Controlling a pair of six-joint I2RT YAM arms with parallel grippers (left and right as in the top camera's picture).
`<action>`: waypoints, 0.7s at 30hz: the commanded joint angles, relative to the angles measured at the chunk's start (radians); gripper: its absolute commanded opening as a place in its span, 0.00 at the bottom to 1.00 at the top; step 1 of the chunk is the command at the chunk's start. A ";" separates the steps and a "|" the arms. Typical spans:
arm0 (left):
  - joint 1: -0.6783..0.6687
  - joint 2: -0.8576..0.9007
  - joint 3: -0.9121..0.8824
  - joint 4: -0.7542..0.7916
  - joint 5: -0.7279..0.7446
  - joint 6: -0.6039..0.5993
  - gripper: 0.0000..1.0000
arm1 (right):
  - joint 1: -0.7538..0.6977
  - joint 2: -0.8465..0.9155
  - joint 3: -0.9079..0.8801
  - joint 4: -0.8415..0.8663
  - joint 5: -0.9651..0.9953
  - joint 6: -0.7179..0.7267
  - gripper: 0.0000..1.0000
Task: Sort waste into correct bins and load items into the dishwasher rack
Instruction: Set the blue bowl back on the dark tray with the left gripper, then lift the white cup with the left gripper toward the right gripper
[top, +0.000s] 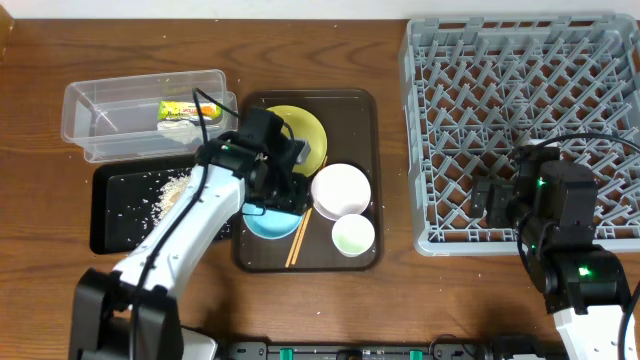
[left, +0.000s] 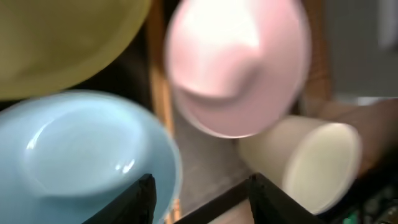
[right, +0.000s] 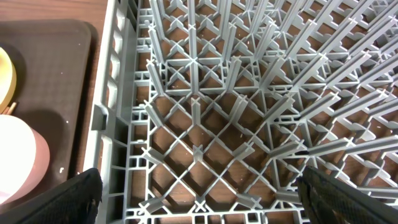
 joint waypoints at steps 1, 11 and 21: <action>-0.040 -0.019 0.019 -0.001 0.065 0.006 0.51 | 0.003 -0.008 0.021 0.000 -0.004 -0.012 0.99; -0.209 0.052 -0.002 -0.008 -0.066 0.005 0.51 | 0.003 -0.008 0.021 -0.005 -0.003 -0.012 0.99; -0.277 0.160 -0.003 0.010 -0.164 -0.040 0.23 | 0.003 -0.008 0.021 -0.012 -0.004 -0.012 0.99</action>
